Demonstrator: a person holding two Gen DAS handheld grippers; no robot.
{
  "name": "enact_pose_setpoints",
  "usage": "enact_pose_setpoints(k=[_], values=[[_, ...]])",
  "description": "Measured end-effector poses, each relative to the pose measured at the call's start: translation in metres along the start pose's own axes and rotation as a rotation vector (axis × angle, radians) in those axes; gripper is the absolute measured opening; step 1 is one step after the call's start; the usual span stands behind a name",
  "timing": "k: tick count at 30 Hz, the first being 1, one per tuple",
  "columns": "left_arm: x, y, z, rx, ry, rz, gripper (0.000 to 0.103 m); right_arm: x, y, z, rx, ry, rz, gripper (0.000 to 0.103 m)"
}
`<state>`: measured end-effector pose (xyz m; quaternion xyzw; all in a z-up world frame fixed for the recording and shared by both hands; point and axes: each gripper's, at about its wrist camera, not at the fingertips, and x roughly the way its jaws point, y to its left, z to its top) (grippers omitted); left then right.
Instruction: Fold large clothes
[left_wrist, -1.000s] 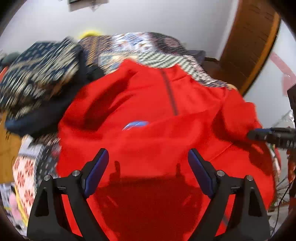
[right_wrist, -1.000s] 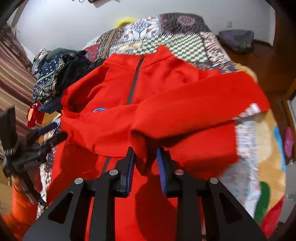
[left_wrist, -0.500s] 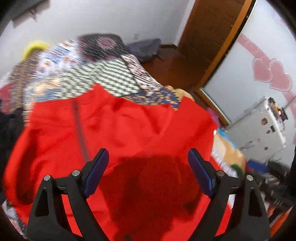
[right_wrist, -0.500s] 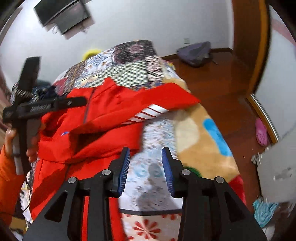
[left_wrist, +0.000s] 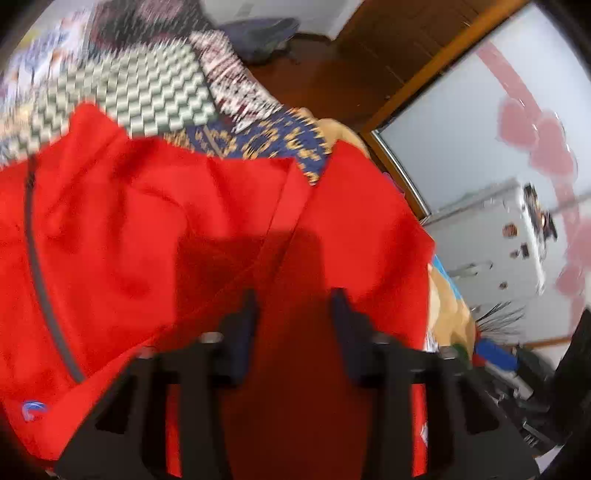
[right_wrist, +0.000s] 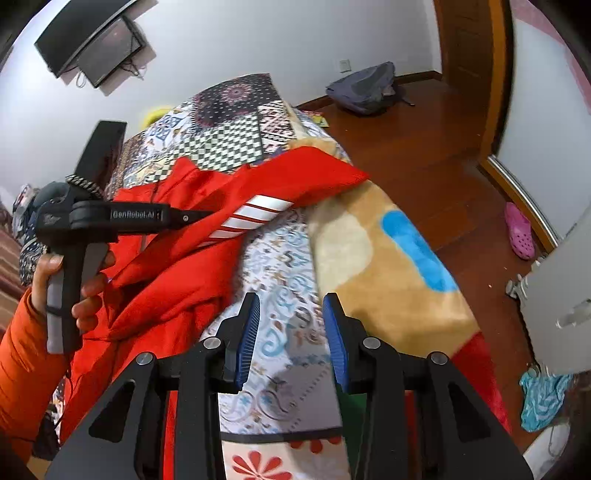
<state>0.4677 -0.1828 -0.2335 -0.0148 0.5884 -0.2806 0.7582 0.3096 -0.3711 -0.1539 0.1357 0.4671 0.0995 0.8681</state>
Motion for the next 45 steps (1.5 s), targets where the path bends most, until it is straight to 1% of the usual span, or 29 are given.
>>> enact_pose_setpoints(k=[1,2,5,9,10,13,15,18,21,23,26,28,29,32,34,35,36,37,38,39,40,42,45], values=[[-0.004,-0.005,0.000,0.029,-0.013,0.022,0.013,0.001,0.004,0.002,-0.010,-0.001,0.003,0.032],[-0.011,-0.009,-0.002,0.055,-0.029,0.042,0.008,0.001,0.007,0.003,-0.017,-0.004,0.006,0.032],[-0.042,-0.024,-0.006,0.108,-0.101,0.051,0.006,0.001,0.020,0.009,-0.035,-0.015,0.023,0.032],[-0.091,-0.038,-0.010,0.130,-0.202,0.037,0.005,-0.001,0.042,0.020,-0.089,-0.048,0.062,0.033],[-0.099,-0.040,-0.010,0.138,-0.223,0.049,0.005,0.000,0.047,0.022,-0.104,-0.048,0.062,0.033],[-0.126,-0.044,-0.017,0.167,-0.295,0.111,0.004,0.017,0.061,0.022,-0.142,-0.018,0.066,0.042],[-0.140,-0.040,-0.021,0.173,-0.325,0.132,0.004,0.035,0.066,0.017,-0.160,0.025,0.046,0.042],[-0.146,-0.026,-0.024,0.152,-0.324,0.143,0.004,0.062,0.067,0.004,-0.182,0.096,0.013,0.043],[-0.151,-0.012,-0.031,0.127,-0.345,0.180,0.002,0.062,0.067,-0.004,-0.208,0.061,0.009,0.044],[-0.157,0.002,-0.039,0.097,-0.376,0.201,0.001,0.059,0.063,-0.005,-0.197,0.065,0.020,0.044],[-0.177,0.028,-0.060,0.018,-0.439,0.203,0.000,0.058,0.058,-0.004,-0.178,0.075,0.041,0.044],[-0.190,0.042,-0.075,-0.012,-0.479,0.230,0.000,0.057,0.057,-0.005,-0.176,0.075,0.045,0.044],[-0.192,0.049,-0.081,-0.016,-0.475,0.246,0.000,0.058,0.057,-0.005,-0.175,0.075,0.044,0.044],[-0.183,0.069,-0.091,-0.046,-0.412,0.278,0.001,0.062,0.060,-0.004,-0.172,0.067,0.035,0.045],[-0.171,0.083,-0.092,-0.074,-0.354,0.270,0.004,0.064,0.064,-0.001,-0.171,0.061,0.029,0.046],[-0.166,0.090,-0.092,-0.086,-0.331,0.257,0.009,0.064,0.065,-0.002,-0.171,0.056,0.028,0.047],[-0.158,0.096,-0.090,-0.102,-0.307,0.238,0.013,0.064,0.066,-0.002,-0.171,0.053,0.027,0.047],[-0.151,0.102,-0.088,-0.118,-0.293,0.220,0.025,0.064,0.066,-0.002,-0.172,0.051,0.026,0.047],[-0.144,0.107,-0.087,-0.137,-0.285,0.202,0.041,0.064,0.066,-0.002,-0.173,0.050,0.025,0.047],[-0.138,0.113,-0.084,-0.157,-0.281,0.184,0.045,0.064,0.065,-0.002,-0.174,0.050,0.026,0.047],[-0.129,0.117,-0.082,-0.179,-0.274,0.163,0.048,0.064,0.065,-0.002,-0.174,0.050,0.026,0.047],[-0.110,0.124,-0.074,-0.216,-0.232,0.096,0.048,0.064,0.064,-0.001,-0.175,0.051,0.029,0.047],[-0.076,0.142,-0.062,-0.305,-0.151,-0.047,0.048,0.065,0.063,-0.001,-0.173,0.050,0.035,0.048]])
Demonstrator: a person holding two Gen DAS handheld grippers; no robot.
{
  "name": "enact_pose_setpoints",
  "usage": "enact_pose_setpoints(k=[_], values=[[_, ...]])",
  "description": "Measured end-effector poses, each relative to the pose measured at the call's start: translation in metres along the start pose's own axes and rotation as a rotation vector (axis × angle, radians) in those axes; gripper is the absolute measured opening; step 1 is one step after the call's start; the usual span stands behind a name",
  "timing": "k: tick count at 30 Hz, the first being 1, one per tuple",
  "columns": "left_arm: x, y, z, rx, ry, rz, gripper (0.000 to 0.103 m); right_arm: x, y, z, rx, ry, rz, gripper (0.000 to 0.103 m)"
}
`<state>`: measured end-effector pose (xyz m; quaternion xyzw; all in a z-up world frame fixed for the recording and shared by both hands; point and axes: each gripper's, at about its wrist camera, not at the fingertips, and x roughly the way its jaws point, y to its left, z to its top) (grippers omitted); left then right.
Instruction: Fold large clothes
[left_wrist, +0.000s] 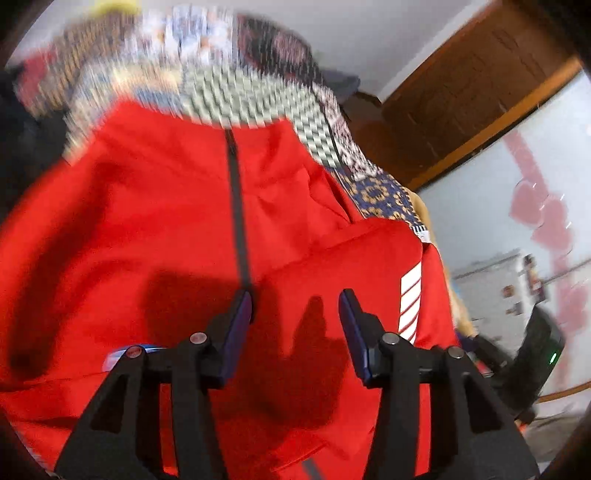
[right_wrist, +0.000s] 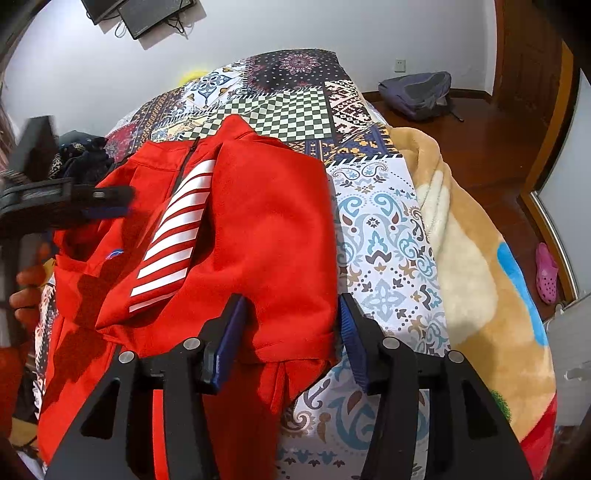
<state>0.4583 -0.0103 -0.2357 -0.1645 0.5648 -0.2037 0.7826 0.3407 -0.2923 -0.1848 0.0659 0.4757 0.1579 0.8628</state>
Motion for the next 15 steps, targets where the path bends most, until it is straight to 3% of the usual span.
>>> enact_pose_setpoints(k=[5,9,10,11,12,13,15], values=[[0.041,0.014,0.008,-0.065,0.079,-0.040,0.048,0.002,-0.001,-0.001,0.005,-0.007,0.010,0.049],[0.054,0.016,0.009,-0.109,0.094,-0.172,0.047,0.003,-0.002,-0.002,0.009,-0.010,0.016,0.050],[0.052,0.014,0.009,-0.102,0.082,-0.193,0.037,0.003,-0.002,-0.001,0.008,-0.009,0.016,0.050],[0.050,0.011,0.009,-0.085,0.069,-0.208,0.018,0.004,-0.002,-0.002,0.007,-0.009,0.015,0.050],[0.045,0.006,0.010,-0.062,0.055,-0.205,0.007,0.004,-0.001,-0.002,0.004,-0.010,0.014,0.050],[0.042,0.001,0.011,-0.043,0.041,-0.198,0.002,0.004,-0.001,-0.002,0.000,-0.010,0.012,0.050],[0.022,-0.013,0.010,0.006,-0.015,-0.163,0.002,0.004,0.000,-0.002,-0.001,-0.011,0.010,0.050]])
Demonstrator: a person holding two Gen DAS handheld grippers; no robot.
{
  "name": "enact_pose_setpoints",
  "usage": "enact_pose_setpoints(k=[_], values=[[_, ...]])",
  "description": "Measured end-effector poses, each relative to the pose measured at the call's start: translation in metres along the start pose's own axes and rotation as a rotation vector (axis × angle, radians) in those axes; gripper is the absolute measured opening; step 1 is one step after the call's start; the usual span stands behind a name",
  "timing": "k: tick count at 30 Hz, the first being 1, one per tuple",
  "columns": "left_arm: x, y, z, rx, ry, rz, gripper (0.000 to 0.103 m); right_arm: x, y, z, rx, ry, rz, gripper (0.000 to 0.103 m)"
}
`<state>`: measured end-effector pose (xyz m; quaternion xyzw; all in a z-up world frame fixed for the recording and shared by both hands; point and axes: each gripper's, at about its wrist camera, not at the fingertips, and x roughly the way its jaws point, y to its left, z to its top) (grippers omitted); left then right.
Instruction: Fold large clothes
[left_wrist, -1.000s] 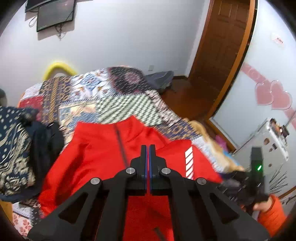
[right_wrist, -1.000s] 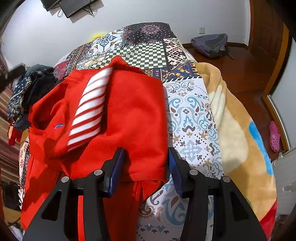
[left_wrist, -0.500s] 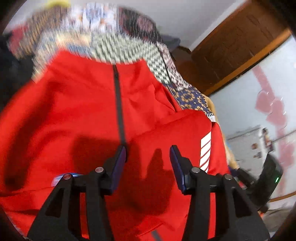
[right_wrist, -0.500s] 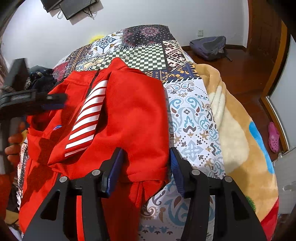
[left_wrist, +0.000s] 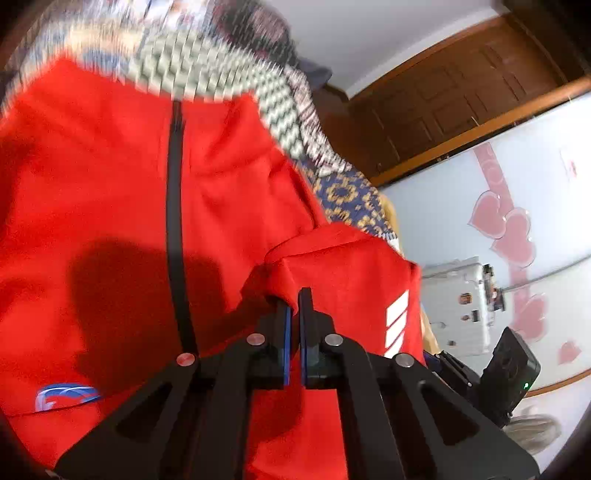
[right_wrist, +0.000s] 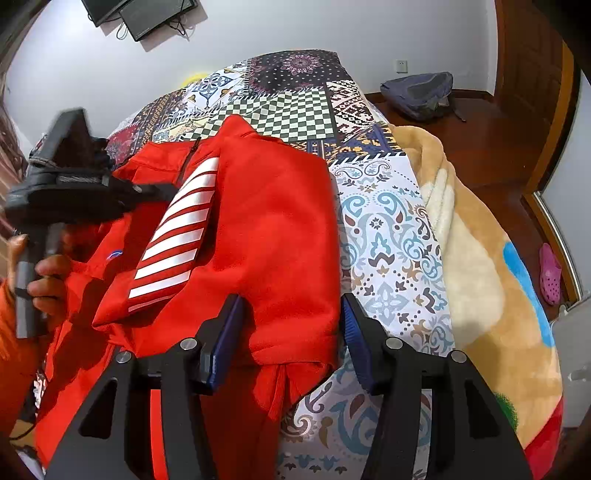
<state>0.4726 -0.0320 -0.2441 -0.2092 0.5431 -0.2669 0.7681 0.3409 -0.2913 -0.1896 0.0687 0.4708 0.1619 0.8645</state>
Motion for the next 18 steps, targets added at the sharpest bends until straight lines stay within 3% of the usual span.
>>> enact_pose_setpoints(k=[6,9,11,14,18], values=[[-0.076,-0.043,-0.004,0.095,-0.152,0.054,0.002,0.000,0.002,0.000,-0.012,0.002,-0.017,0.050],[-0.130,-0.058,-0.018,0.127,-0.255,0.120,0.002,0.000,0.003,-0.001,-0.014,0.003,-0.022,0.050],[-0.155,-0.065,-0.031,0.153,-0.319,0.180,0.002,-0.001,0.003,-0.001,-0.017,0.003,-0.026,0.050],[-0.184,-0.070,-0.063,0.198,-0.408,0.329,0.002,-0.001,0.005,-0.001,-0.022,0.005,-0.034,0.050],[-0.177,-0.055,-0.102,0.191,-0.394,0.482,0.002,-0.001,0.006,-0.001,-0.024,0.009,-0.043,0.050]])
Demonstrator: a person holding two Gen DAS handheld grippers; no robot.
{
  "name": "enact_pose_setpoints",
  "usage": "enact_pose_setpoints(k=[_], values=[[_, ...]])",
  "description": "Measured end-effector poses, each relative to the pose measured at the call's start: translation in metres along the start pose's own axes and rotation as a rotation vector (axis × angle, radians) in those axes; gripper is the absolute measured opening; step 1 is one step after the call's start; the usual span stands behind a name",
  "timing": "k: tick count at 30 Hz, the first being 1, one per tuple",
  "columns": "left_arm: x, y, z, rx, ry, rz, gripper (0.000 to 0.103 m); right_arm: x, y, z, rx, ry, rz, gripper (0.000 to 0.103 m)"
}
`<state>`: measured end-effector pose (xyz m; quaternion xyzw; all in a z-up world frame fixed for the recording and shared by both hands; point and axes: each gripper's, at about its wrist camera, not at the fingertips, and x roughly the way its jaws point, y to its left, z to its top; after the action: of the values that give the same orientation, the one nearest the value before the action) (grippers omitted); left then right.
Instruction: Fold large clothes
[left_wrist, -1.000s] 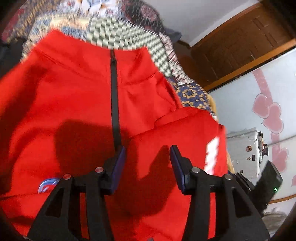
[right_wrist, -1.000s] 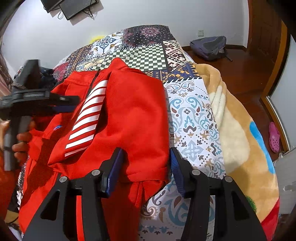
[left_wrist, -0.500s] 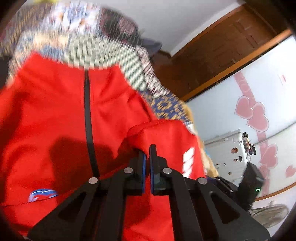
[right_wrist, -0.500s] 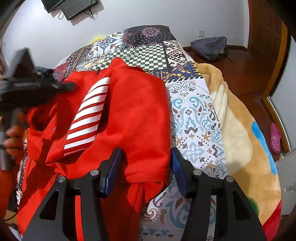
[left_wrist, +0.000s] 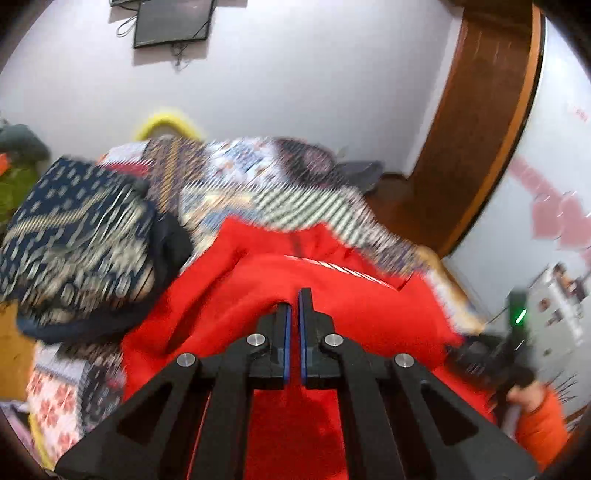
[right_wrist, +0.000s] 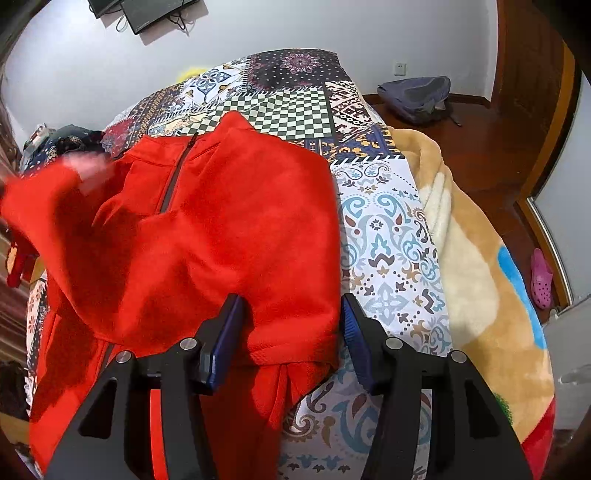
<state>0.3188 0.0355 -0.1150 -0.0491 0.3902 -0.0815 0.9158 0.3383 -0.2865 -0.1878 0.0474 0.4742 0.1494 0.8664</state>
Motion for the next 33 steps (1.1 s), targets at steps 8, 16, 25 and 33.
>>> enact_pose_setpoints(k=[8,16,25,33], values=[[0.044,0.044,-0.082,-0.185,0.255,0.016,0.006,-0.001,0.002,0.001,-0.003,0.013,-0.019,0.050],[0.026,0.058,-0.085,-0.111,0.247,0.103,0.034,-0.013,0.002,0.009,0.027,0.043,-0.028,0.050],[0.040,0.032,-0.016,-0.099,0.166,-0.028,0.052,-0.034,0.021,0.017,-0.029,-0.008,-0.021,0.050],[0.133,-0.043,0.020,0.034,0.308,-0.043,0.058,-0.013,0.035,0.016,-0.130,0.015,-0.076,0.050]])
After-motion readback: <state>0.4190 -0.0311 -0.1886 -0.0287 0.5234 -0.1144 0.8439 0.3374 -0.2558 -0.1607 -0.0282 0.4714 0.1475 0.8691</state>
